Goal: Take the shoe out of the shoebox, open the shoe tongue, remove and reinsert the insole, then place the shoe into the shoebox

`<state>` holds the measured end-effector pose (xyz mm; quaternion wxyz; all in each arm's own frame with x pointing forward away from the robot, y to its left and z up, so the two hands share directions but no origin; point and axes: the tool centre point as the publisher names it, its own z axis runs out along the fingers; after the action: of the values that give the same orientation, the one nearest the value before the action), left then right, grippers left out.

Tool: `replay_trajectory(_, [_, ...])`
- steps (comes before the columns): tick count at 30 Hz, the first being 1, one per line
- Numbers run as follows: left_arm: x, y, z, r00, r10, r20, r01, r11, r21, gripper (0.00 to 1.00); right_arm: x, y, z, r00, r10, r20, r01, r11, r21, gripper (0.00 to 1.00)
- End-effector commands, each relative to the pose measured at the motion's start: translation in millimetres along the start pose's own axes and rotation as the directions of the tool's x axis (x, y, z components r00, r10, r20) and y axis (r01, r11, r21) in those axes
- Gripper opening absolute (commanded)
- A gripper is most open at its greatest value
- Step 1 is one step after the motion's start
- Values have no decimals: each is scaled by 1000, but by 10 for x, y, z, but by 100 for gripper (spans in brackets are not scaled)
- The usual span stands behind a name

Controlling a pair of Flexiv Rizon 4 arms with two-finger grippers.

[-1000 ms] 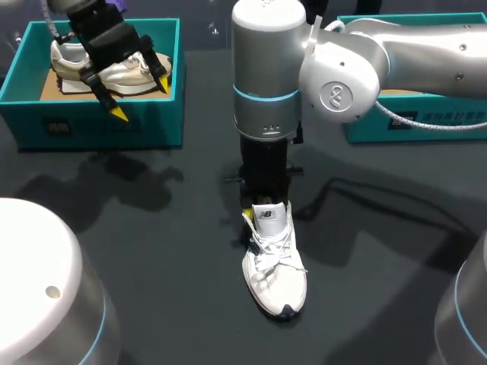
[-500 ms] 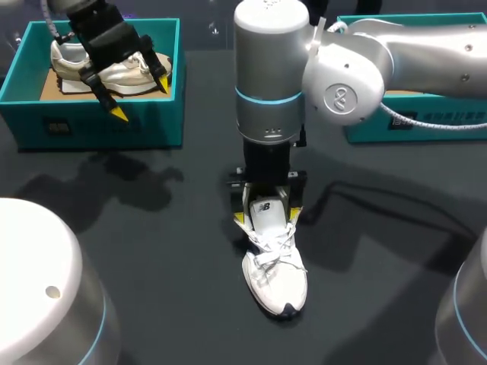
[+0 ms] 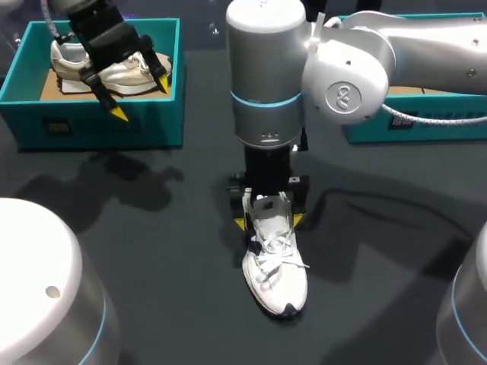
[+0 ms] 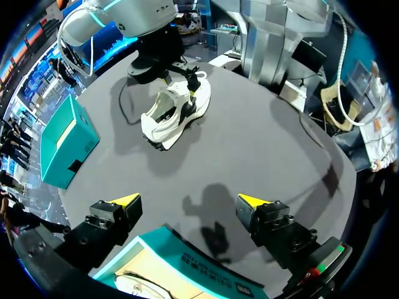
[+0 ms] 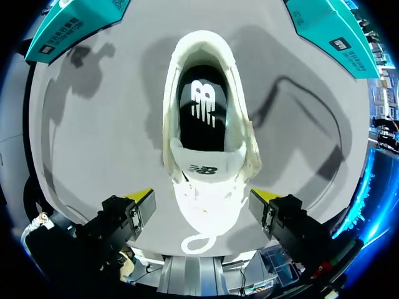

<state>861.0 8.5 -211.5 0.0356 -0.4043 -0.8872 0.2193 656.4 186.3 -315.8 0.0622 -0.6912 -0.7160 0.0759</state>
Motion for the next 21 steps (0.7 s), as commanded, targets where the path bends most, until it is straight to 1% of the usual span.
replay_trajectory(1, [7, -2, -1, 1000, 1, 0, -1, 1000, -2, 100, -61, -174, -9, 1000, 12, -17, -12, 1000, -14, 100])
replay_trajectory(4, [7, -2, -1, 1000, 1, 0, -1, 1000, -2, 100, -71, -324, -24, 999, 17, -28, -18, 1000, -19, 94])
replay_trajectory(6, [7, -2, -1, 1000, 1, 0, -1, 1000, -2, 100, -82, -428, -38, 999, 13, -39, -15, 999, -37, 84])
replay_trajectory(8, [7, -2, -1, 1000, 1, 0, -1, 1000, -2, 100, -88, -532, -64, 999, 5, -44, -7, 999, -52, 61])
replay_trajectory(9, [7, -2, -1, 1000, 1, 0, -1, 1000, -2, 100, -89, -572, -81, 999, 4, -44, -7, 998, -57, 51])
replay_trajectory(10, [7, -2, -1, 1000, 1, 0, -1, 1000, -2, 100, -85, -607, -97, 999, 1, -43, -3, 998, -62, 47])
replay_trajectory(13, [7, -2, -1, 1000, 1, 0, -1, 1000, -2, 100, -72, -667, -129, 999, 0, -33, -2, 998, -66, 40])
replay_trajectory(15, [7, -2, -1, 1000, 1, 0, -1, 1000, -2, 100, -60, -679, -145, 1000, -6, -27, 5, 998, -70, 30])
replay_trajectory(16, [7, -2, -1, 1000, 1, 0, -1, 1000, -2, 100, -55, -677, -151, 1000, -10, -24, 9, 997, -72, 27])
replay_trajectory(18, [7, -2, -1, 1000, 1, 0, -1, 1000, -2, 100, -48, -655, -165, 1000, -22, -15, 21, 997, -78, 24])
replay_trajectory(21, [7, -2, -1, 1000, 1, 0, -1, 1000, -2, 100, -45, -557, -176, 999, -48, -2, 47, 995, -92, 24])
